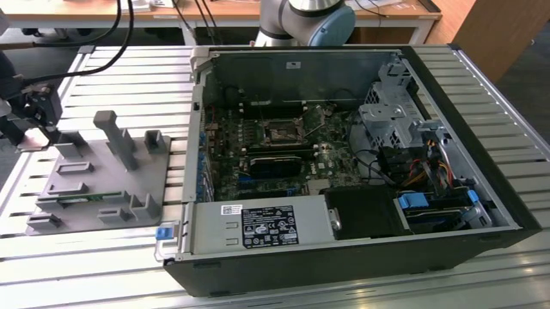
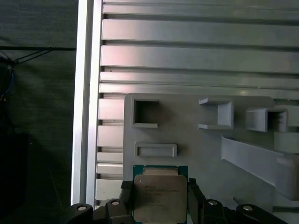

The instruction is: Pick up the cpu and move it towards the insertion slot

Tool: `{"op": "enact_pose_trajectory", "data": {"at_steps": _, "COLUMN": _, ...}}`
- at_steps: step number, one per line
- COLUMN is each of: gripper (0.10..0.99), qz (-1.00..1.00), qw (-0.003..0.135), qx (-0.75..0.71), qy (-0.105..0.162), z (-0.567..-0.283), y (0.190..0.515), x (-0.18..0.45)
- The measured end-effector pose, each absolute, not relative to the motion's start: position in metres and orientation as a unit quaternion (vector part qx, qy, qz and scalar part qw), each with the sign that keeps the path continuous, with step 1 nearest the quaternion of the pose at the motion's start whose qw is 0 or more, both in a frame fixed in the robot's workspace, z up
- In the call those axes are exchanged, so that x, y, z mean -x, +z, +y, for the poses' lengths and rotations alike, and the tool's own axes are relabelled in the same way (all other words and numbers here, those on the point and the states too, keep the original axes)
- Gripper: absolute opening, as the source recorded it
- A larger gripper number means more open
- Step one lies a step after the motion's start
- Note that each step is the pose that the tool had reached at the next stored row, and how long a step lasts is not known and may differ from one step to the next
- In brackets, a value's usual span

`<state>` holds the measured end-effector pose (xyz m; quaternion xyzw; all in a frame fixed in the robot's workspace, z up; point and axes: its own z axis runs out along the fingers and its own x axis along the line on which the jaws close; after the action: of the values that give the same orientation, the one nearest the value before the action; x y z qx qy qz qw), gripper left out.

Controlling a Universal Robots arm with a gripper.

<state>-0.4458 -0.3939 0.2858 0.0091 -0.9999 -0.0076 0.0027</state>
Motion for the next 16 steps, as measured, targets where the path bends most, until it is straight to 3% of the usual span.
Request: {"op": "enact_pose_trajectory", "data": {"at_steps": 16, "gripper": 0.545, "qz": -1.0, "qw": 0.003, "qx": -0.009, "qy": -0.006, "z": -0.393, "y": 0.303, "x": 0.446}}
